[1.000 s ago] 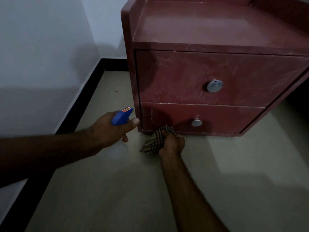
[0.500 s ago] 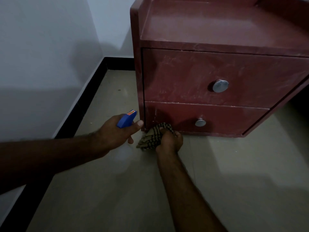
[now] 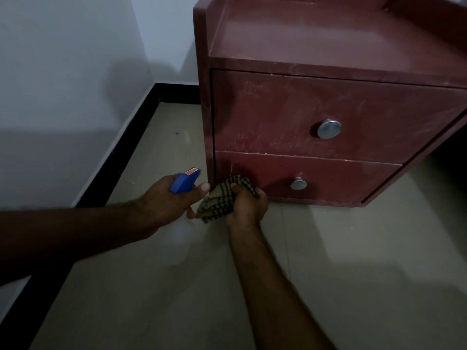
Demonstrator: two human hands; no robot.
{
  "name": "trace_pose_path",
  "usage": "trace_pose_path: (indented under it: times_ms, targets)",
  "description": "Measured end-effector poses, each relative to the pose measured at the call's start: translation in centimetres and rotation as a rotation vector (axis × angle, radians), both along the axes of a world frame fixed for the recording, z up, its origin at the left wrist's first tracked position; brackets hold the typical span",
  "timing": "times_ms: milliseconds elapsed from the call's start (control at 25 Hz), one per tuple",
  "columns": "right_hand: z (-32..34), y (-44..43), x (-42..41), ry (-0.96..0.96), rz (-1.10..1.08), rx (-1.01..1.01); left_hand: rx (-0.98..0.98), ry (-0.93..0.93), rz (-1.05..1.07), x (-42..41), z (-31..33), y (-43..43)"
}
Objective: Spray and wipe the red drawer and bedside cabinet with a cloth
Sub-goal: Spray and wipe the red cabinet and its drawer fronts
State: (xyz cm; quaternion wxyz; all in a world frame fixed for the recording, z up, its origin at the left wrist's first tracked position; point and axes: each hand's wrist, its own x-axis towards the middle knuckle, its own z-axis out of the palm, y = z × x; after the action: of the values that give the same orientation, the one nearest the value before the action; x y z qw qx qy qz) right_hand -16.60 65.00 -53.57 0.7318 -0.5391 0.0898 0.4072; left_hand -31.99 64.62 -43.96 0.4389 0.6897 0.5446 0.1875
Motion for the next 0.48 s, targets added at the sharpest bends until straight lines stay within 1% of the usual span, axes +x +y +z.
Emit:
trace_pose_path:
  times_ms: [120,320,480]
  targets:
    - [0.16,-0.12,-0.86,-0.047,-0.003,-0.015,-0.009,-0.007,-0.004,-0.03,-0.14,-0.03]
    - [0.09,-0.34,-0.99,-0.005,-0.009,-0.118,-0.016,-0.029,-0.006,-0.31,0.05,0.17]
    - [0.72,-0.21,-0.9,-0.033,-0.003,-0.062,-0.01,-0.033,0.002,-0.78,0.09,0.59]
